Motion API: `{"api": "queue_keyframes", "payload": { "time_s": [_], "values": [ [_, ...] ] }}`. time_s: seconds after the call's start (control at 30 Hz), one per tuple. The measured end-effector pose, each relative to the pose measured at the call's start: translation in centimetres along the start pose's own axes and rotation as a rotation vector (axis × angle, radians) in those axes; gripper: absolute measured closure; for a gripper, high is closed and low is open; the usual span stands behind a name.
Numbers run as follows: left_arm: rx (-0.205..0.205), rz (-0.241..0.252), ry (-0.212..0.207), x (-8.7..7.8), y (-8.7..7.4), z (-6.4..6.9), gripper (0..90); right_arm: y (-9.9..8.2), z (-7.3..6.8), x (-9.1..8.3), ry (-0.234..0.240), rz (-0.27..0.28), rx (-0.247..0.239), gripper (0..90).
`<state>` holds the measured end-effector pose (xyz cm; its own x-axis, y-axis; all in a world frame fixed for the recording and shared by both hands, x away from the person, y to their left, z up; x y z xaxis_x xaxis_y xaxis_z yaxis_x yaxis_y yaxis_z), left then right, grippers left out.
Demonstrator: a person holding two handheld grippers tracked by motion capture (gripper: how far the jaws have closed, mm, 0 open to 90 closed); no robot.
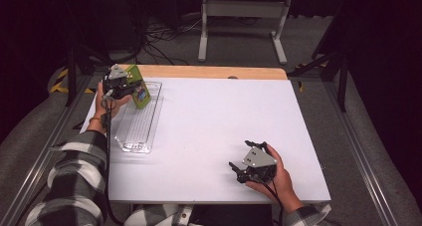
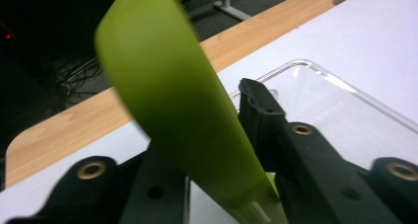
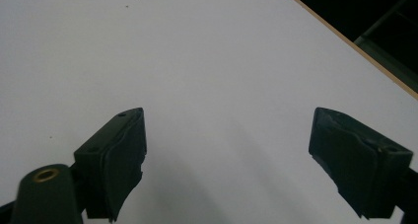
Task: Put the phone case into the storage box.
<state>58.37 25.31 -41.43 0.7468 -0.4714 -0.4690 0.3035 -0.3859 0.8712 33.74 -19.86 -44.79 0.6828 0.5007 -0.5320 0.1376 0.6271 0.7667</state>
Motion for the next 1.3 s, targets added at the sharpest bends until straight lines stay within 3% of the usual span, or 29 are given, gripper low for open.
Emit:
{"api": "queue_keyframes", "payload": {
  "time_s": [0.1, 0.23, 0.33, 0.4, 0.57, 0.73, 0.9, 0.97, 1.0, 1.13, 1.23, 1.3],
  "values": [
    [0.028, -0.009, -0.007, 0.3, 0.1, 0.3, 79.5, 0.0, -0.1, 0.1, 0.010, -0.007, -0.005, 15.1],
    [0.017, -0.013, -0.004, 0.3, -0.1, 0.0, 78.5, -0.1, 0.0, 0.1, 0.011, -0.013, -0.008, 15.5],
    [0.024, -0.049, 0.009, 0.1, -0.4, -0.3, 74.2, -0.1, 0.0, 0.1, 0.013, -0.016, -0.011, 15.7],
    [0.014, -0.072, -0.010, -0.1, -0.7, -0.6, 68.3, -0.1, -0.1, 0.0, 0.013, -0.023, -0.016, 16.1],
    [0.014, -0.075, -0.014, -0.9, -1.1, -0.6, 62.1, -0.1, -0.2, 0.0, 0.024, -0.037, -0.027, 16.5],
    [-0.024, -0.082, -0.018, -1.7, -1.7, -0.5, 53.3, -0.1, -0.5, -0.1, 0.028, -0.041, -0.040, 16.6],
    [-0.022, -0.090, -0.030, -2.8, -2.3, -0.1, 44.6, 0.0, -0.4, -0.3, 0.020, -0.030, -0.049, 17.2],
    [-0.058, -0.073, -0.040, -3.7, -2.7, 0.1, 42.3, 0.0, -0.4, -0.3, 0.021, -0.029, -0.048, 17.2],
    [-0.058, -0.061, -0.046, -3.9, -2.8, 0.1, 42.0, 0.0, -0.4, -0.3, 0.021, -0.030, -0.049, 17.2],
    [-0.059, -0.045, -0.052, -4.7, -3.1, 0.4, 44.0, 0.1, -0.4, -0.3, 0.023, -0.031, -0.054, 17.3],
    [-0.095, 0.023, -0.086, -5.7, -3.3, 0.7, 60.8, 0.1, -0.5, -0.2, 0.026, -0.033, -0.059, 17.8],
    [-0.092, 0.049, -0.095, -6.2, -3.1, 0.7, 68.7, 0.1, -0.5, -0.2, 0.027, -0.042, -0.064, 18.2]
  ]
}}
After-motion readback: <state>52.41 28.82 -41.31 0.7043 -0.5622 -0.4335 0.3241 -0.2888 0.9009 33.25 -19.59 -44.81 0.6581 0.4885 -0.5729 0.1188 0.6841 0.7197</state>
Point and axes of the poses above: each handheld gripper's, and its own axes: x roughly forward along the jaws, y roughly out of its top, z roughly to its right, the point moved 1 cm from there along x, roughly forward along the jaws, and after that the axes turned 2 degrees about y, right-handed, at the moved point
